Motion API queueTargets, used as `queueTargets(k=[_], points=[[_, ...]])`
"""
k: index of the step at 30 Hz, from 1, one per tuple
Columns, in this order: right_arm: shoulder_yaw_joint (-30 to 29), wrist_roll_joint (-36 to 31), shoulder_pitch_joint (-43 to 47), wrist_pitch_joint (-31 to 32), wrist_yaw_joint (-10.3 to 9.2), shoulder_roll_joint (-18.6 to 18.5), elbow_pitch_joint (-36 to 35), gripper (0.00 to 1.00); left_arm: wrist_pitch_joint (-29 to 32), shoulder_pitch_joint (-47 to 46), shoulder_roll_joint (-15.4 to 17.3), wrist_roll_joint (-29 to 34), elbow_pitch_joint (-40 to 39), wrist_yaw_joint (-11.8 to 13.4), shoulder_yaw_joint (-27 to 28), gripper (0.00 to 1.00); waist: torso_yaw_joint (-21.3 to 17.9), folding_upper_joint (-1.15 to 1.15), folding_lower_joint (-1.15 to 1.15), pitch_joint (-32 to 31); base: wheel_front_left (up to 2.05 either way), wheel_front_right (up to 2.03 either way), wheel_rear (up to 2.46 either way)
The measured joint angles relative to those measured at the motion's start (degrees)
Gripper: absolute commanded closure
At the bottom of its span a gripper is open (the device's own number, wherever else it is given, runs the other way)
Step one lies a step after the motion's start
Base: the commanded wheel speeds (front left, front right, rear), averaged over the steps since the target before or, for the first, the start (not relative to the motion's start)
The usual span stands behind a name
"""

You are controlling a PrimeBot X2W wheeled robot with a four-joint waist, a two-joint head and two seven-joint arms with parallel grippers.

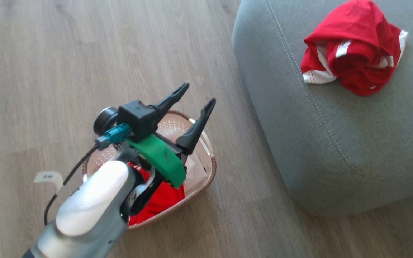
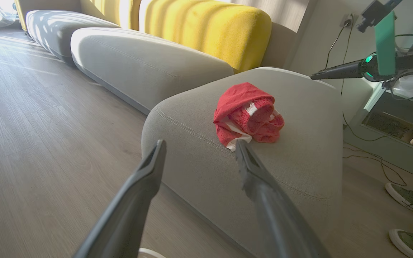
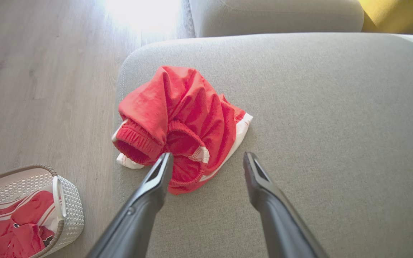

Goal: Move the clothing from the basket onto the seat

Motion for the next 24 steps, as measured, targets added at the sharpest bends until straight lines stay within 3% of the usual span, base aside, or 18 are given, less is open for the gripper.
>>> queueTargets(k=[7,14,24], points=[[2.0,-1.1,1.9,-5.0,0.01,-1.5,-10.1,0.00,-1.8,2.9,0.8,-1.9,0.0,2.0,2.3,0.00,2.3,0.00,0.00,-3.4,0.00,0.00,0.00],[-3.2,-3.8,8.0,-13.6,0.00,-1.0,-17.0,0.00,-3.3,5.4,1.6,-3.1,-0.1,4.0,4.9,0.00,6.5,0.00,0.00,-5.5,0.00,0.00,0.00],[-14.9,-11.3,22.0,-20.4,0.00,7.8,-24.3,0.00,-5.5,10.9,4.4,-4.6,-0.5,7.1,8.3,0.00,11.4,0.00,0.00,-7.8,0.00,0.00,0.00]])
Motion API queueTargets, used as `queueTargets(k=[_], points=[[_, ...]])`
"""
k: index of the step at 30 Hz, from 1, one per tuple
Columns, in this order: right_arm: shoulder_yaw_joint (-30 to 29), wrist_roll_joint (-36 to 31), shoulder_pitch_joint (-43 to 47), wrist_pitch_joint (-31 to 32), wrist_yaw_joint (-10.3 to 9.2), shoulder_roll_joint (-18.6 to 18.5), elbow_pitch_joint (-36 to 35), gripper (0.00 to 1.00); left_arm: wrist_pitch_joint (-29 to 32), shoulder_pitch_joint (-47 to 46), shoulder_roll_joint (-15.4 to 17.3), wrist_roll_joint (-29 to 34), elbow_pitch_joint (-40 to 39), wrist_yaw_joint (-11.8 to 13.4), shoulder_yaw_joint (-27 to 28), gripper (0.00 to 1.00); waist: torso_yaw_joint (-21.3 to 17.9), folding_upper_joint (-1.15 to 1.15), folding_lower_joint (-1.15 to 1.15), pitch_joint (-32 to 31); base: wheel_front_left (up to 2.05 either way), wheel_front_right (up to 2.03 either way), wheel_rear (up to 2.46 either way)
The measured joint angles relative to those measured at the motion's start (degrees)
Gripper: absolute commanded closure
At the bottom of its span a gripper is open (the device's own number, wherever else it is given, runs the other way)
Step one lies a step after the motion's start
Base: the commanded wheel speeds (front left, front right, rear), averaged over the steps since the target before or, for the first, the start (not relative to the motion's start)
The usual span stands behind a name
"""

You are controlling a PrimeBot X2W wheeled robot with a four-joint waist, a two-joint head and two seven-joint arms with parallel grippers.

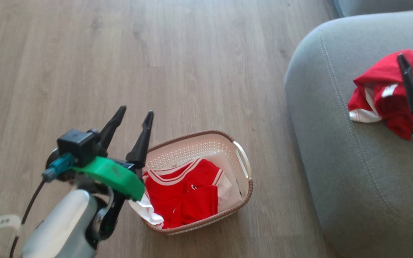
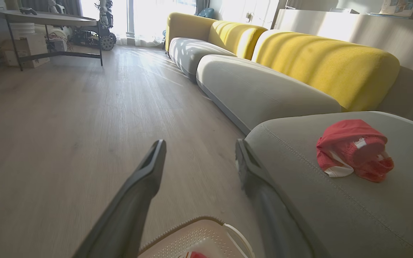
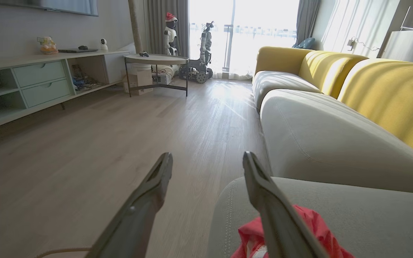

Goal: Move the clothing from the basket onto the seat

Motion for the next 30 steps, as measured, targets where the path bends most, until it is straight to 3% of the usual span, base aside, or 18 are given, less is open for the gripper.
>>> queueTargets(k=[8,15,23,30], points=[[-6.5,-8.0,10.5,-1.0,0.00,10.4,-7.8,0.00,-1.4,4.2,2.1,-1.5,-1.1,2.2,2.5,0.00,2.3,0.00,0.00,-1.8,0.00,0.00,0.00],[-7.7,-10.4,16.7,-2.4,0.00,16.5,-10.7,0.00,-2.7,8.3,2.4,-2.5,-2.6,4.6,4.7,0.00,3.2,0.00,0.00,-3.2,0.00,0.00,0.00],[-6.6,-8.6,20.7,-4.9,0.00,19.7,-10.7,0.00,-4.4,15.2,2.8,-2.7,-4.9,8.5,7.8,0.00,3.8,0.00,0.00,-4.8,0.00,0.00,0.00],[-3.9,-8.8,24.0,-7.9,0.00,20.3,-11.0,0.00,-4.9,17.5,3.6,0.4,-6.0,9.1,8.0,0.00,5.0,0.00,0.00,-5.2,0.00,0.00,0.00]])
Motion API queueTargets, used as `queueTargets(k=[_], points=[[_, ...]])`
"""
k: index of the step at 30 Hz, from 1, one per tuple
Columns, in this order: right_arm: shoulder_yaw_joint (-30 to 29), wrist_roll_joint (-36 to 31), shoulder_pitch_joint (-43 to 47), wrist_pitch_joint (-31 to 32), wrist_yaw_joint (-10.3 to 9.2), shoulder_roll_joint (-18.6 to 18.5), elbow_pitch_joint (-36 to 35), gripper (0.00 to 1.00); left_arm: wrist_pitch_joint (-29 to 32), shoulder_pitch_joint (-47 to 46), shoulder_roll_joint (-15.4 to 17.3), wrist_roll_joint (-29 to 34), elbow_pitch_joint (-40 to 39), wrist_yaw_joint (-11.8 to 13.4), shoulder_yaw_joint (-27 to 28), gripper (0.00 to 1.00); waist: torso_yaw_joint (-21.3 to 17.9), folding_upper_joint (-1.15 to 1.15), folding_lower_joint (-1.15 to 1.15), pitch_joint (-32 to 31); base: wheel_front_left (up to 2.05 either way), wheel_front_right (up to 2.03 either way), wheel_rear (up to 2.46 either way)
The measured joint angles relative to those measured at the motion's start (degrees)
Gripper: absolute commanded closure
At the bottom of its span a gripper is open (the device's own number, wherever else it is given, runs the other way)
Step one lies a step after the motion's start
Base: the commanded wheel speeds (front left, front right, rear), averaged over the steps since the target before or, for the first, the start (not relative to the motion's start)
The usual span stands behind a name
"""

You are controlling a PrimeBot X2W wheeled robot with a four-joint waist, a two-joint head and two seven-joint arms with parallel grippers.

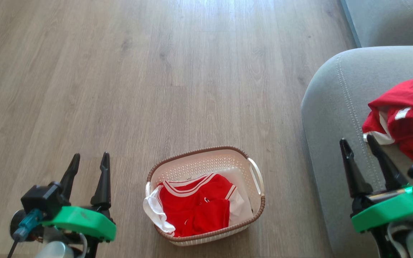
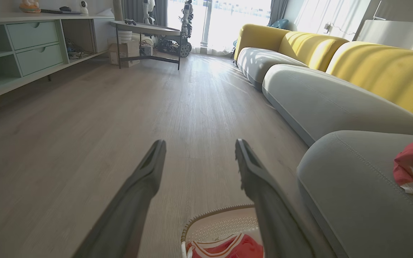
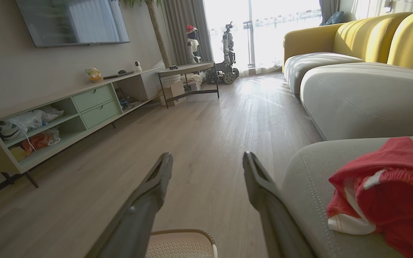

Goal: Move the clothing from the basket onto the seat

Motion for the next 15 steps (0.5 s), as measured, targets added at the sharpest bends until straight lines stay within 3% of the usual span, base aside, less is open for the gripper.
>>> queueTargets(k=[15], points=[[0.8,-2.6,1.0,-3.8,0.00,0.9,1.1,0.00,0.0,0.6,-0.2,1.2,0.2,0.3,1.9,0.00,-0.4,0.00,0.00,0.0,0.00,0.00,0.00]])
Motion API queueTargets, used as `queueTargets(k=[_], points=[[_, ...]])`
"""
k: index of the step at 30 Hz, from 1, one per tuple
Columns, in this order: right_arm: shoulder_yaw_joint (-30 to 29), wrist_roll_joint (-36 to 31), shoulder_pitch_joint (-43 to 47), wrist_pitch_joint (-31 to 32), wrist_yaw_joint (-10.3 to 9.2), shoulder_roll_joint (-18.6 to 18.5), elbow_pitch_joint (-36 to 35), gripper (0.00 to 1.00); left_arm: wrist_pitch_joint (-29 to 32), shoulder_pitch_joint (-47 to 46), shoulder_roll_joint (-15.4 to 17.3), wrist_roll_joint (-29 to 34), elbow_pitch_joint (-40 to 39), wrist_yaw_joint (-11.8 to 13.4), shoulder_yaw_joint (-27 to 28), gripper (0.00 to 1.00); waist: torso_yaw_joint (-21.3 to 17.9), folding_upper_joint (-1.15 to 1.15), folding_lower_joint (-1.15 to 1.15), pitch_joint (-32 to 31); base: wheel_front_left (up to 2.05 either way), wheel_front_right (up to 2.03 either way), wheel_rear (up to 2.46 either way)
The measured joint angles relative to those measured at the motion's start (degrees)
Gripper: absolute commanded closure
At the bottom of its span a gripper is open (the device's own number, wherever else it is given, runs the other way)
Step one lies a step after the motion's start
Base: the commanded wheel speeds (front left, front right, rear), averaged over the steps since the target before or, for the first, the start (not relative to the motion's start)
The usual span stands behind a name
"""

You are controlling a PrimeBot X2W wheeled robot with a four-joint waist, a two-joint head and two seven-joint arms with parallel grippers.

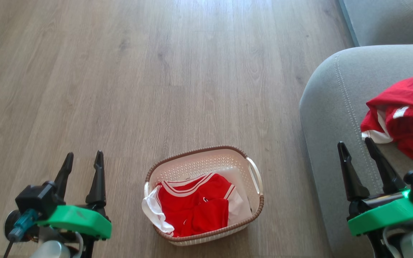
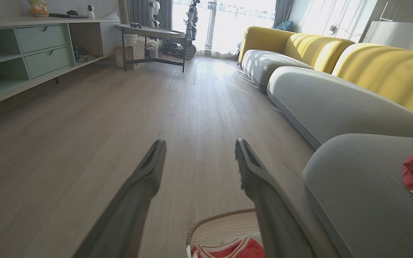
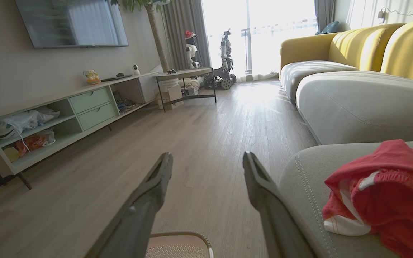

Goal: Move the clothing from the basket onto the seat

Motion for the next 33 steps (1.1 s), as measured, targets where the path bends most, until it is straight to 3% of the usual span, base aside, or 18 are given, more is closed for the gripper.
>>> queueTargets(k=[19,33], points=[[0.3,0.0,-0.4,0.6,0.00,0.5,0.1,0.00,0.0,0.0,-1.1,0.1,0.2,-1.0,1.2,0.00,-1.0,0.00,0.00,1.9,0.00,0.00,0.00],[0.0,-0.5,-5.9,0.6,0.00,1.1,-0.1,0.00,0.0,-5.9,-1.7,0.3,1.0,-2.6,0.7,0.00,-3.4,0.00,0.00,9.3,0.00,0.00,0.00]])
